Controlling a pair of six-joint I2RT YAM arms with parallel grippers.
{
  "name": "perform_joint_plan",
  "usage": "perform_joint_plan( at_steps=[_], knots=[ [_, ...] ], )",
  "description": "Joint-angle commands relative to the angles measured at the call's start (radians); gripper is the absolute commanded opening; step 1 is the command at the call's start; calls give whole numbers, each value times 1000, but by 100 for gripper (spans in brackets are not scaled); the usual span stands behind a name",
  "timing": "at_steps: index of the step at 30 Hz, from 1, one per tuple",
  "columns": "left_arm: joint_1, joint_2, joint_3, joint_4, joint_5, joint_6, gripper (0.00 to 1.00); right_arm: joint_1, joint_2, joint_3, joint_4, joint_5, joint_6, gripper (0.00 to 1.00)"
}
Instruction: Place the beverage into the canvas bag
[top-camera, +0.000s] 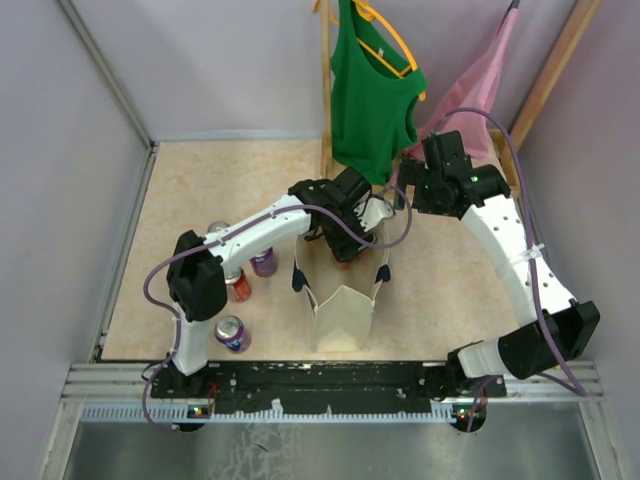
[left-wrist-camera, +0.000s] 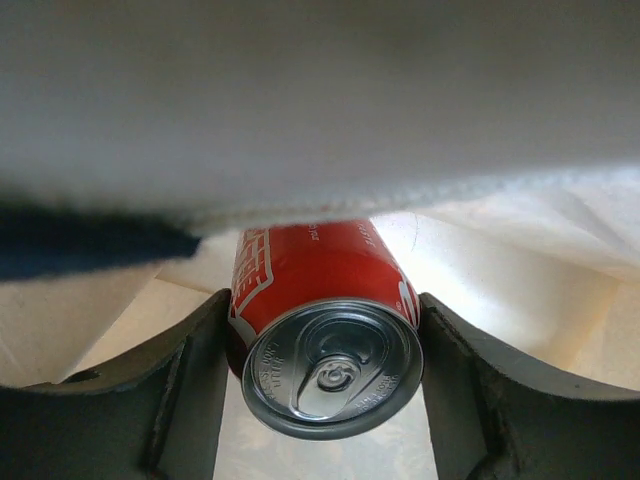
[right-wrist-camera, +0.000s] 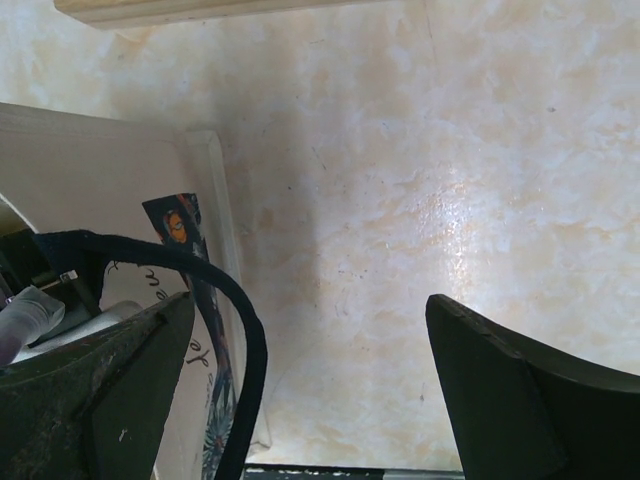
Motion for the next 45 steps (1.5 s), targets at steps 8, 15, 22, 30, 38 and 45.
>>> perform_joint_plan(
  at_steps=[8,15,22,30,38,45],
  knots=[
    [31,37,-64,100,-73,-44,0,8,8,48,3,-41,-10,99],
    [42,38,-107,159,-124,-58,0,8,46,95,-15,-46,-12,99],
    [45,35,-154,200,-118,-64,0,8,61,105,-14,-49,1,99],
    [48,25,-166,216,-133,-64,51,8,76,112,-13,-54,5,99],
    [49,-13,-143,224,-141,-53,79,8,85,112,-6,-62,6,99],
    [48,-32,-150,221,-121,-42,73,8,88,100,9,-72,6,99]
  ],
)
